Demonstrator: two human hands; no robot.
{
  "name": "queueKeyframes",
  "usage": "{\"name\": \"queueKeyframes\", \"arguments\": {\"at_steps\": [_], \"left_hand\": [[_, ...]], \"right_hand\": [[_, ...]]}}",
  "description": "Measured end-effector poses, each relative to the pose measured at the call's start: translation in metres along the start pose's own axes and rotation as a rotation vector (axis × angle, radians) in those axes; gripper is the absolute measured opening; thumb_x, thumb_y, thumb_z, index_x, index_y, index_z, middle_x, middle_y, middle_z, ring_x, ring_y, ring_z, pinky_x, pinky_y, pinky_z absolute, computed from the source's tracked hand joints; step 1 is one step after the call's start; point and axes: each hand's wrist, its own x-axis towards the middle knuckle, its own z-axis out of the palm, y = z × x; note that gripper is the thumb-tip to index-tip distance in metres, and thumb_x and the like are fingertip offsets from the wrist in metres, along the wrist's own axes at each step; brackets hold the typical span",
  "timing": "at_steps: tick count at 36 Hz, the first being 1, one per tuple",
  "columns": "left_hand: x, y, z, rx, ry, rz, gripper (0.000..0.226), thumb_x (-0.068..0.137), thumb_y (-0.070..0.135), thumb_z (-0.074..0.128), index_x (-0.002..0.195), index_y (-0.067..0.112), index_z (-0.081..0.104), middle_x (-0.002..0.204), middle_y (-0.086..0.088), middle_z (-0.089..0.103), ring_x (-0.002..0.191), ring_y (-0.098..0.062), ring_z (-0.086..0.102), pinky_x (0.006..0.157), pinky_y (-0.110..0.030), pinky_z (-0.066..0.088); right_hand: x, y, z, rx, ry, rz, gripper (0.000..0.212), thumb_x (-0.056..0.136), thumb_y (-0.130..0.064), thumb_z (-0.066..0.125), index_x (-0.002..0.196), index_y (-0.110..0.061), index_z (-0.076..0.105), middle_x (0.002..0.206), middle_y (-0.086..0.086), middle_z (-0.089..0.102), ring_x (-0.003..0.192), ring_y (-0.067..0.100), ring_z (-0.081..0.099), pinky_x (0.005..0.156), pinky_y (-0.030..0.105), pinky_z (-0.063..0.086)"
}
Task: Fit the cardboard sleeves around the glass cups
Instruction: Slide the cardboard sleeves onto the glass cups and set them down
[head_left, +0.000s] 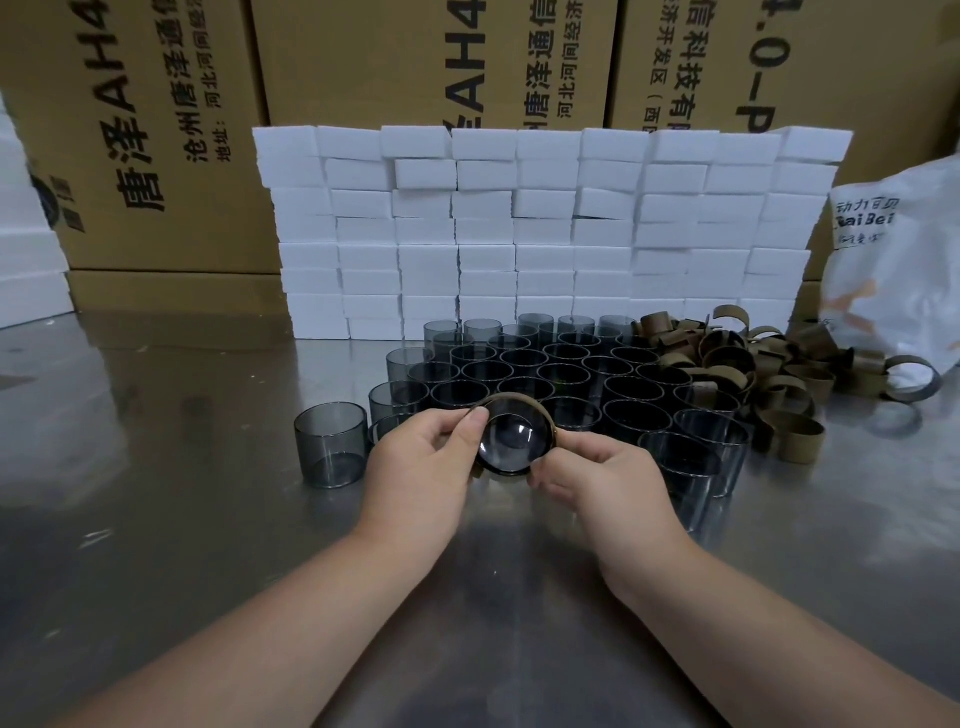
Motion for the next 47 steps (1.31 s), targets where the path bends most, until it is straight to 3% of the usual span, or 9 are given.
{"name": "queueKeyframes", "arguments": {"at_steps": [5, 14, 23, 27, 29, 33, 36, 43, 47], "left_hand": [[0.000, -0.001, 0.001, -0.010, 0.014, -0.008, 0.014, 0.085, 0.030, 0.062, 0.072, 0.026, 0.067, 0.061, 0.014, 0.066, 0.055, 0.005, 0.055, 0.064, -0.024, 0.047], [0.003, -0.005, -0.001, 0.038, 0.069, 0.033, 0.022, 0.083, 0.031, 0.065, 0.063, 0.023, 0.062, 0.054, 0.013, 0.063, 0.051, 0.002, 0.055, 0.051, -0.009, 0.041], [-0.002, -0.002, 0.001, 0.020, -0.082, 0.030, 0.014, 0.092, 0.033, 0.048, 0.085, 0.031, 0.060, 0.087, 0.012, 0.065, 0.076, 0.015, 0.056, 0.066, -0.001, 0.040], [-0.003, -0.004, 0.001, 0.005, -0.174, -0.023, 0.043, 0.095, 0.044, 0.027, 0.119, 0.027, 0.059, 0.118, 0.006, 0.061, 0.112, -0.005, 0.054, 0.099, -0.024, 0.040], [-0.003, -0.002, 0.002, -0.064, -0.185, -0.063, 0.045, 0.094, 0.047, 0.023, 0.122, 0.032, 0.056, 0.120, 0.006, 0.062, 0.110, -0.009, 0.056, 0.094, -0.026, 0.044], [-0.005, 0.004, 0.007, -0.246, -0.211, -0.199, 0.029, 0.096, 0.046, 0.023, 0.108, 0.047, 0.049, 0.099, 0.011, 0.067, 0.076, -0.011, 0.067, 0.052, -0.017, 0.048], [-0.005, 0.005, 0.009, -0.364, -0.163, -0.329, 0.037, 0.095, 0.049, 0.027, 0.105, 0.033, 0.058, 0.087, 0.005, 0.067, 0.070, -0.020, 0.065, 0.043, -0.020, 0.045], [-0.001, -0.003, 0.011, -0.376, -0.112, -0.362, 0.035, 0.096, 0.042, 0.036, 0.085, 0.024, 0.065, 0.079, 0.001, 0.066, 0.074, -0.018, 0.062, 0.054, -0.028, 0.046], [-0.002, -0.005, 0.012, -0.371, -0.139, -0.336, 0.036, 0.097, 0.041, 0.034, 0.089, 0.024, 0.065, 0.088, -0.002, 0.066, 0.085, -0.020, 0.063, 0.074, -0.038, 0.050]], "right_hand": [[0.001, 0.001, -0.001, 0.032, -0.001, 0.006, 0.018, 0.055, -0.020, 0.063, 0.067, -0.024, 0.075, 0.074, 0.006, 0.070, 0.071, 0.008, 0.061, 0.073, 0.020, 0.053], [0.003, 0.005, 0.001, 0.072, 0.117, 0.022, 0.013, 0.067, -0.003, 0.070, 0.071, -0.015, 0.068, 0.064, -0.001, 0.067, 0.063, 0.008, 0.060, 0.072, 0.031, 0.051], [0.002, 0.009, 0.001, 0.113, 0.113, -0.038, 0.019, 0.072, -0.006, 0.068, 0.088, -0.017, 0.069, 0.070, -0.010, 0.068, 0.062, -0.006, 0.059, 0.058, 0.009, 0.043], [0.004, 0.012, 0.001, 0.107, 0.135, -0.058, 0.020, 0.076, -0.003, 0.067, 0.089, -0.019, 0.068, 0.071, -0.012, 0.069, 0.062, -0.006, 0.059, 0.058, 0.008, 0.044], [0.005, 0.013, 0.001, 0.121, 0.134, -0.063, 0.020, 0.077, -0.003, 0.067, 0.089, -0.019, 0.068, 0.070, -0.012, 0.068, 0.062, -0.006, 0.060, 0.058, 0.009, 0.044], [0.005, 0.014, 0.002, 0.100, 0.121, -0.062, 0.020, 0.078, -0.003, 0.067, 0.089, -0.020, 0.067, 0.072, -0.008, 0.070, 0.067, 0.001, 0.063, 0.064, 0.016, 0.049], [0.004, 0.015, 0.003, 0.019, 0.104, -0.056, 0.024, 0.079, -0.002, 0.066, 0.089, -0.023, 0.065, 0.076, 0.003, 0.068, 0.069, 0.013, 0.062, 0.068, 0.027, 0.049], [0.005, 0.018, 0.005, 0.106, 0.045, 0.008, 0.006, 0.088, -0.024, 0.056, 0.092, -0.022, 0.058, 0.078, -0.003, 0.059, 0.065, 0.004, 0.054, 0.064, 0.020, 0.043], [0.008, 0.018, 0.006, 0.218, 0.042, 0.101, 0.027, 0.093, -0.035, 0.047, 0.114, -0.020, 0.057, 0.105, -0.002, 0.064, 0.076, 0.010, 0.059, 0.064, 0.022, 0.043]]}}
